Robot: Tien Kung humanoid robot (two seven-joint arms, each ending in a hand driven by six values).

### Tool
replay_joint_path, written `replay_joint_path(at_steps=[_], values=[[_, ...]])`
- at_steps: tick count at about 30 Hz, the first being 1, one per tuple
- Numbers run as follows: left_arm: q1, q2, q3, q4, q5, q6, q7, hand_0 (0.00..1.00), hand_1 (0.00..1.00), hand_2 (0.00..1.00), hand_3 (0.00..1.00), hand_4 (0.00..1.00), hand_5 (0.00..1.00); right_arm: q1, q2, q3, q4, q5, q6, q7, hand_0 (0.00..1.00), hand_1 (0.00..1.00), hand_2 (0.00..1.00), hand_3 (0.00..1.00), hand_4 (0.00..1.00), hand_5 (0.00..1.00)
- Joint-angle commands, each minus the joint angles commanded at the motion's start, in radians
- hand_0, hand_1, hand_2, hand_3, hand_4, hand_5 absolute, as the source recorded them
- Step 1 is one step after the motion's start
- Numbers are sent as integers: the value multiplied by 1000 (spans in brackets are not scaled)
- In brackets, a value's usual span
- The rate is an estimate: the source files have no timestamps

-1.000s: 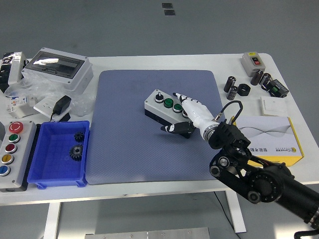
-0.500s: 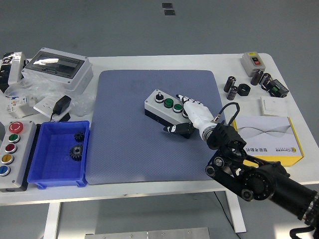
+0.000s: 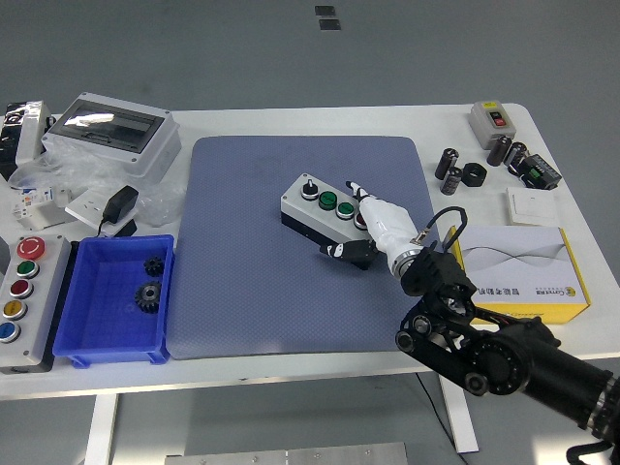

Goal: Pick up the button,place it on the desk,press the button,press the button

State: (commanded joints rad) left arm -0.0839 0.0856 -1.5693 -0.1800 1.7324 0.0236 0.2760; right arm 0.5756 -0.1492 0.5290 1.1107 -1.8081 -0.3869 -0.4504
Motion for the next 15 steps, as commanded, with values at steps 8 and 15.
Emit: replay_joint_path(at_steps=[8, 15], values=[[2, 0, 24, 0, -22, -1, -10, 615, 518, 531, 600, 622, 214, 2, -1, -6, -4, -32, -10, -7, 195, 377, 443, 916, 454, 118], [3, -1, 53, 0, -46, -2, -21, 615, 518, 530, 599, 622, 214, -6, -11, 16, 21, -54, -22, 29, 150, 335, 417, 752, 366, 61]])
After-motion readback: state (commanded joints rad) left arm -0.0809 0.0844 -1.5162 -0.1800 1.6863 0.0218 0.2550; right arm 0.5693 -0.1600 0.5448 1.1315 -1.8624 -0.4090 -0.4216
